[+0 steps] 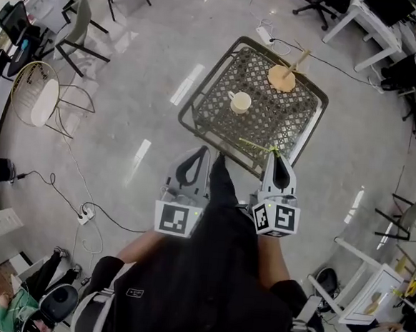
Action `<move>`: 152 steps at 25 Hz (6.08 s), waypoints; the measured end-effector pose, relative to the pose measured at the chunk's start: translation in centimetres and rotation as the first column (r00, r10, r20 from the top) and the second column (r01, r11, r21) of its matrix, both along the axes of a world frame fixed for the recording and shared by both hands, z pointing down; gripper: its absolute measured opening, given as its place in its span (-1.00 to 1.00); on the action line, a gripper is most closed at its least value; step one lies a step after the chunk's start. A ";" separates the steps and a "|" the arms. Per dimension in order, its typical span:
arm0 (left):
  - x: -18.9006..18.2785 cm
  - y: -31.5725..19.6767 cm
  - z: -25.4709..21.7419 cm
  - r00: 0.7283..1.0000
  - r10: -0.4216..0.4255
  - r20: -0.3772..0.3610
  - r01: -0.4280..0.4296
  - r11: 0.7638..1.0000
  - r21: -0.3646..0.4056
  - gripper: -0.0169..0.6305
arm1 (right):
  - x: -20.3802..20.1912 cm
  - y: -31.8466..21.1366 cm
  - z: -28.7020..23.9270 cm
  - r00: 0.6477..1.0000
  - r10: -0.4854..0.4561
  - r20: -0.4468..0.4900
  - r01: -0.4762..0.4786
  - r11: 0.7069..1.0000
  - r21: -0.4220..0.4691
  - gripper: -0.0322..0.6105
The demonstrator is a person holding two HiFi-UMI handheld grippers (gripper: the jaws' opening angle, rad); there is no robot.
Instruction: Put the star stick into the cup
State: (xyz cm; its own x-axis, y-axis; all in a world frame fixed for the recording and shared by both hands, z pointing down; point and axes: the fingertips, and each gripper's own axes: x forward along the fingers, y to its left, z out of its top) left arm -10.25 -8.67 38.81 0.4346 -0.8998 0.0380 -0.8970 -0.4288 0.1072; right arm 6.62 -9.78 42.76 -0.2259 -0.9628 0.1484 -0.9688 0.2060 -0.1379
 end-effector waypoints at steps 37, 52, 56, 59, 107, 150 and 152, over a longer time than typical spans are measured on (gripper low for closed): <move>2.4 -18.4 3.7 0.999 0.040 0.031 -0.037 0.995 -0.095 -0.90 | 0.4 -23.0 19.2 0.999 0.012 -0.030 -0.020 0.957 -0.289 -0.83; 2.7 -19.4 4.1 0.999 0.032 0.023 -0.029 0.993 -0.118 -0.90 | 1.5 -24.9 23.8 0.999 0.025 0.021 -0.015 0.919 -0.393 -0.83; 2.7 -19.6 4.4 0.999 0.032 0.029 -0.028 0.992 -0.124 -0.90 | 2.2 -25.5 25.1 0.998 0.043 0.041 -0.022 0.906 -0.422 -0.83; 2.8 -19.8 4.5 0.999 0.030 0.030 -0.027 0.992 -0.122 -0.90 | 2.9 -26.0 26.1 0.996 0.062 0.057 -0.031 0.899 -0.437 -0.83; 0.5 -12.5 1.9 0.997 -0.048 0.062 0.052 0.995 -0.080 -0.90 | 6.4 -24.8 29.4 0.980 0.144 0.137 -0.053 0.855 -0.516 -0.61; -1.5 2.9 -2.7 0.998 0.061 -0.029 -0.060 0.998 0.024 -0.90 | 4.6 2.1 7.6 0.978 0.183 0.104 -0.159 0.965 -0.207 -0.80; -0.7 2.8 -2.5 0.998 0.065 -0.023 -0.064 0.998 0.023 -0.90 | 4.8 2.7 5.7 0.983 0.174 0.065 -0.162 0.974 -0.160 -0.82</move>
State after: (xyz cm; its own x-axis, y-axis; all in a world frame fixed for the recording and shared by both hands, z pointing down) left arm -10.92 -5.83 36.31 0.4923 -0.8704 0.0072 -0.8648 -0.4881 0.1181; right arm 11.46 -7.03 48.50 -0.0799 -0.9550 0.2857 -0.9726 0.0120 -0.2320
